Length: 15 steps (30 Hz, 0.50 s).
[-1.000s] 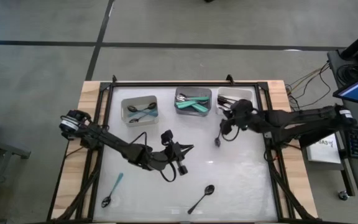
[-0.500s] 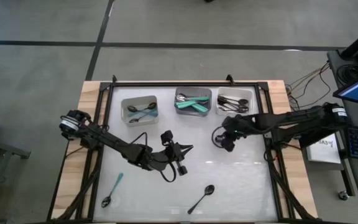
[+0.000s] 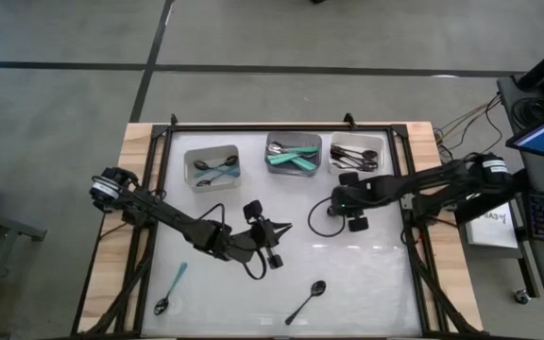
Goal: Sort silverware by color (type)
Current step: Put the black spoon into the white bin
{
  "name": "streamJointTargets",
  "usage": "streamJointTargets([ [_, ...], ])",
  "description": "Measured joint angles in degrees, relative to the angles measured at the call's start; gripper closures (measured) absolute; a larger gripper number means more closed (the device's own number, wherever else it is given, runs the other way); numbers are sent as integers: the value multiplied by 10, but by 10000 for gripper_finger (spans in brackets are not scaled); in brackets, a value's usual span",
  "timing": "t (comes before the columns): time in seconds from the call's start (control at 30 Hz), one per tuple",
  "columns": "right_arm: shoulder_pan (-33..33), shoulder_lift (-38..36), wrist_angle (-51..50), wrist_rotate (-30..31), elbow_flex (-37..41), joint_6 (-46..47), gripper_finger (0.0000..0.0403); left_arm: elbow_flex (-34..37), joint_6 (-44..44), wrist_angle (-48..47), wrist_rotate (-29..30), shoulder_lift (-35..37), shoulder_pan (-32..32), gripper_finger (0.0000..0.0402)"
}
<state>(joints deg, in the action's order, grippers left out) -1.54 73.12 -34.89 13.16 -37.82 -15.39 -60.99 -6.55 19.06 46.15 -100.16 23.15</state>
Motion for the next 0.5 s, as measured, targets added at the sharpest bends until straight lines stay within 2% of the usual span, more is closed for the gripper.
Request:
streamJointTargets([
  [0.2,-6,69,1,69,-3,-45,275,0,2,-6,0,0,1,401],
  [0.3,-26,98,1,41,-4,-64,288,0,16,-5,2,0,-1,401],
  [0.5,-72,149,4,-24,-4,-50,336,0,49,-6,58,0,-1,402],
])
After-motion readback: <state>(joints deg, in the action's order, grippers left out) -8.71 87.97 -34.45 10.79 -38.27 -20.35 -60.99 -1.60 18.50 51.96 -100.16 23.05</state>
